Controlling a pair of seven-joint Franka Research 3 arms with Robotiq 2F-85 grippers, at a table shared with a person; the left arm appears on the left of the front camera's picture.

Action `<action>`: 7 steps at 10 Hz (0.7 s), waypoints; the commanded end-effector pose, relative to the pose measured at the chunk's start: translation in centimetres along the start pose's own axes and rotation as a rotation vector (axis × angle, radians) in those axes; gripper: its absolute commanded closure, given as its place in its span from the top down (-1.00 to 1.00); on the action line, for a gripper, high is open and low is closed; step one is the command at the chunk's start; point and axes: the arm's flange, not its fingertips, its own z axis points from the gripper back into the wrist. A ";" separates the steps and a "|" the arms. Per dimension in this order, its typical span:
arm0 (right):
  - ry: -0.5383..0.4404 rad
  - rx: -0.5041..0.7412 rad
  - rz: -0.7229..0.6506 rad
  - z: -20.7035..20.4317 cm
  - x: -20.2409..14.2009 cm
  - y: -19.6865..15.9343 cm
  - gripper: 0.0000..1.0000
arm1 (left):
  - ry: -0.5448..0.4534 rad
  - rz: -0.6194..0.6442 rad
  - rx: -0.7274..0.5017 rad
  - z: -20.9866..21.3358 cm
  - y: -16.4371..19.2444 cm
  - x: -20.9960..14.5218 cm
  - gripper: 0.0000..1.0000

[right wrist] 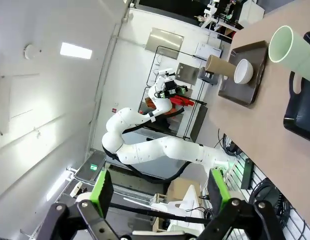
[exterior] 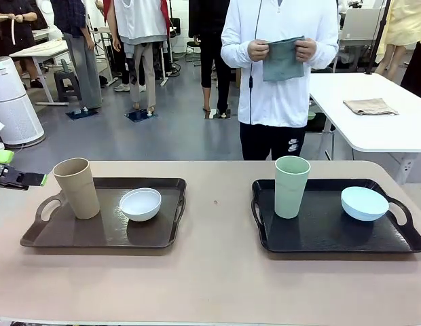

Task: Set up a tray with a mat and arrange the tableware.
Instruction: Pick up the Picnic Bowl and Reusable plastic cup from the Handle tray in front of the human's position and hold them in the air.

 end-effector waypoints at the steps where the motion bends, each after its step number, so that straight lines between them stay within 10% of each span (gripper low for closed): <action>1: 0.005 0.010 0.019 -0.1 -0.3 -0.2 1.00 | -0.020 -0.026 -0.013 -0.4 -0.2 -0.2 1.00; 7: 0.005 0.010 0.019 -0.1 -0.3 -0.2 1.00 | -0.020 -0.026 -0.013 -0.4 -0.2 -0.2 1.00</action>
